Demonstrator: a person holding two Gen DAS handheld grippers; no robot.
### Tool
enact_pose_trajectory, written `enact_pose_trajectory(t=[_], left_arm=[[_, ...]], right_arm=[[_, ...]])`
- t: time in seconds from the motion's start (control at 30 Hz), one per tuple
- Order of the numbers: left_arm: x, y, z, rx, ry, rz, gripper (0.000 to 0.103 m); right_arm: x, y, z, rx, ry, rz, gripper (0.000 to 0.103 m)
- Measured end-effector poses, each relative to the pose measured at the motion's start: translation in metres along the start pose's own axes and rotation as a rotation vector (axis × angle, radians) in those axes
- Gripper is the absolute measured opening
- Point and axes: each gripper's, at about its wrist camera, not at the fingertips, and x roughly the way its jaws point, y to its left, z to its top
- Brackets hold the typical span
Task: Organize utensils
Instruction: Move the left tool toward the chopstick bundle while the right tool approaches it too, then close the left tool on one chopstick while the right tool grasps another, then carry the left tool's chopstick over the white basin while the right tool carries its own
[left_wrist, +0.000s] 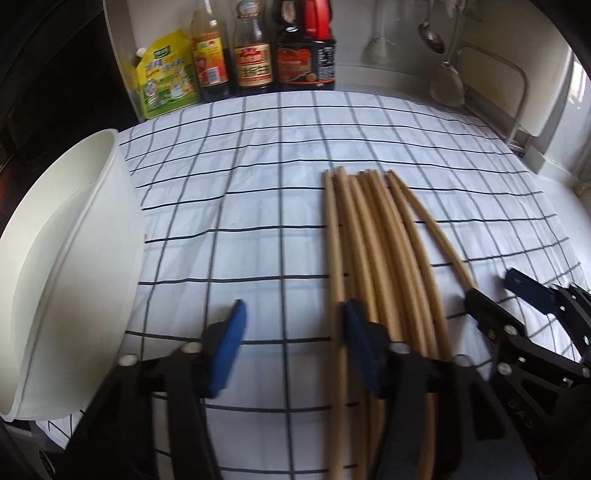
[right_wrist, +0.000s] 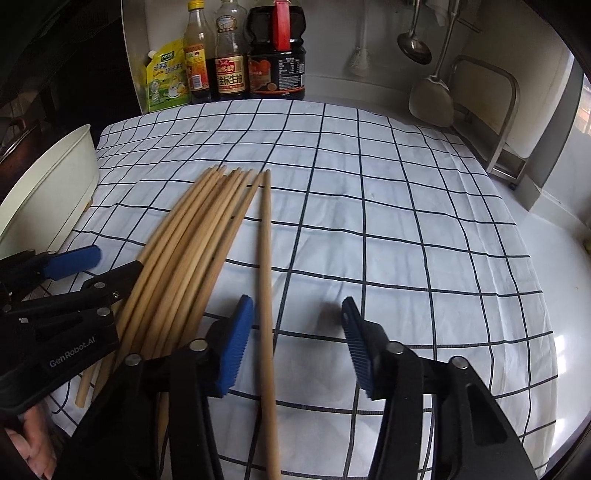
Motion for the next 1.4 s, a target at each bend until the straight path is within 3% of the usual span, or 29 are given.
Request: enact_pose_trajectory(t=[0.1, 0.2, 0.57, 1.0, 1.4], left_arm=[[-0.003, -0.006, -0.001, 0.029, 0.001, -0.018, 0.022], [-0.005, -0.009, -0.004, 0.049, -0.001, -0.024, 0.009], [-0.010, -0.001, -0.002, 0.024, 0.000, -0.058, 0.007], [-0.056, 0.012, 0.007, 0.012, -0.086, -0.121, 0.007], [-0.120, 0.061, 0.000, -0.022, -0.187, -0.176, 0.007]], right_arm=[[-0.001, 0.003, 0.000, -0.009, 0.000, 0.006, 0.031], [-0.001, 0.003, 0.001, -0.004, -0.005, -0.012, 0.007], [-0.005, -0.011, 0.000, 0.079, -0.008, 0.028, 0.006], [-0.044, -0.024, -0.003, 0.219, -0.080, 0.054, 0.006], [-0.099, 0.020, 0.019, 0.195, -0.193, 0.079, 0.006]])
